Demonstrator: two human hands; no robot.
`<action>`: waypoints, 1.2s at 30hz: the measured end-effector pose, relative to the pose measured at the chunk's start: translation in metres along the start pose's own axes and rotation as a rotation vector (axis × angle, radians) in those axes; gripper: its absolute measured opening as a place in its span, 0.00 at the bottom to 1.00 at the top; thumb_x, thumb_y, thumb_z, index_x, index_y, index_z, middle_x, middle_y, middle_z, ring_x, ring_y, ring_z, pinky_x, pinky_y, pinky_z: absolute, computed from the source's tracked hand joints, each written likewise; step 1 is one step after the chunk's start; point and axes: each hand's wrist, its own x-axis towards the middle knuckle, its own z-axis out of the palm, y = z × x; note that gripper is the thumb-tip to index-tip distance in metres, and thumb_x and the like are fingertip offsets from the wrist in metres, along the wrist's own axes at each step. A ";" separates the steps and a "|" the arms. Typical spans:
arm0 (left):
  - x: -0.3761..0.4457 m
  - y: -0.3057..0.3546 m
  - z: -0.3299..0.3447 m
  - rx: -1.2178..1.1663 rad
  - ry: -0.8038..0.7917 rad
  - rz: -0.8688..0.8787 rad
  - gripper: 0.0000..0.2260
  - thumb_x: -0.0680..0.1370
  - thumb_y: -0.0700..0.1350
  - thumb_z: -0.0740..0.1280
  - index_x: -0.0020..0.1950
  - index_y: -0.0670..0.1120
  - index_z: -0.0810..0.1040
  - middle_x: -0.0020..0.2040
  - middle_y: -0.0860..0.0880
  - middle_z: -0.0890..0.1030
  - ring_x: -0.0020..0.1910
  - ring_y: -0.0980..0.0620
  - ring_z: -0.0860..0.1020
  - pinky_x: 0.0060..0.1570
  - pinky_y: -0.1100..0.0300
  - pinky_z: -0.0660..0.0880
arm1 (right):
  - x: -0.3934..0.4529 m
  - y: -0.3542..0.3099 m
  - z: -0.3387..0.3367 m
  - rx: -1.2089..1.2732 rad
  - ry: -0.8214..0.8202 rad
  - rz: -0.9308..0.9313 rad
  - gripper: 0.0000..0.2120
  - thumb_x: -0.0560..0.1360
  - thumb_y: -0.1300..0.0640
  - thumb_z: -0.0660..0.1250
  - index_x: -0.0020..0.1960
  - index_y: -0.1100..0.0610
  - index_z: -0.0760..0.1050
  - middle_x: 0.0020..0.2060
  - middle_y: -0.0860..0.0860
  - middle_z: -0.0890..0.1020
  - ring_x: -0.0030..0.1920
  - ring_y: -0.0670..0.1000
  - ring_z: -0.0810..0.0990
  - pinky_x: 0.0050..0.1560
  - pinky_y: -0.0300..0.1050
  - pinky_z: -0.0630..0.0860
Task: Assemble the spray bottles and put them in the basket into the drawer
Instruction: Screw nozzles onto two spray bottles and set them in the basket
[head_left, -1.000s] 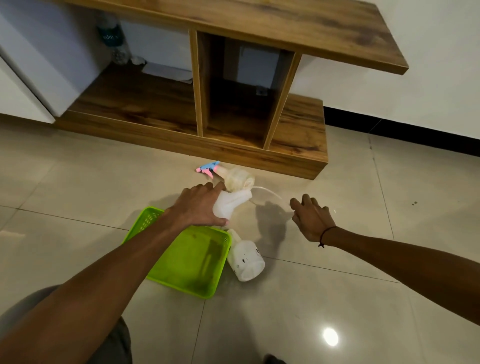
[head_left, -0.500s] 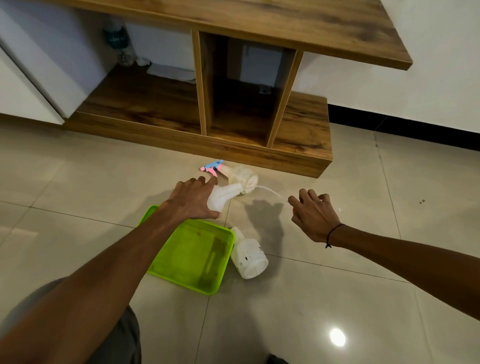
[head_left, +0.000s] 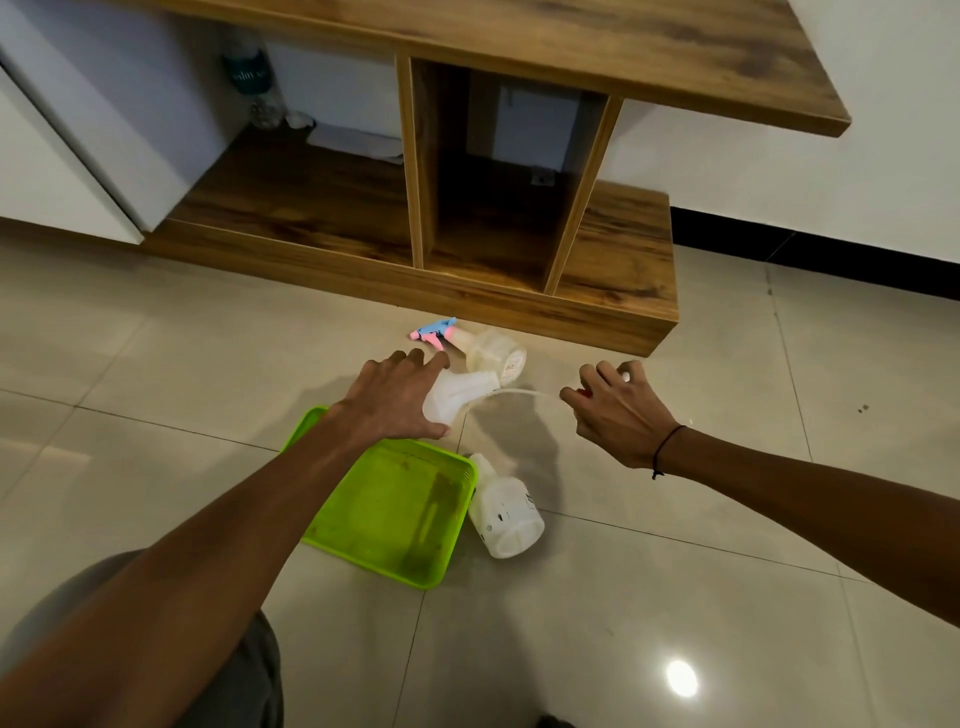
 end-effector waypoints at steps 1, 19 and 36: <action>0.000 0.001 0.000 0.001 0.002 0.006 0.46 0.67 0.71 0.73 0.78 0.52 0.63 0.70 0.45 0.76 0.67 0.42 0.77 0.59 0.44 0.76 | 0.003 -0.002 -0.002 0.001 0.004 -0.004 0.08 0.79 0.51 0.59 0.54 0.54 0.70 0.47 0.56 0.73 0.43 0.58 0.72 0.47 0.55 0.70; -0.001 -0.017 -0.002 -0.063 -0.002 -0.119 0.47 0.67 0.74 0.72 0.78 0.52 0.64 0.66 0.46 0.78 0.64 0.42 0.79 0.59 0.45 0.76 | -0.002 -0.003 -0.013 0.100 -0.099 0.214 0.13 0.80 0.47 0.53 0.56 0.53 0.71 0.46 0.53 0.74 0.42 0.56 0.73 0.45 0.53 0.72; -0.009 -0.025 -0.005 -0.073 -0.007 -0.118 0.46 0.67 0.73 0.72 0.77 0.52 0.64 0.66 0.45 0.79 0.64 0.41 0.79 0.58 0.45 0.77 | -0.003 -0.004 -0.019 0.133 -0.088 0.169 0.17 0.81 0.46 0.50 0.58 0.52 0.72 0.47 0.53 0.75 0.43 0.56 0.74 0.46 0.53 0.72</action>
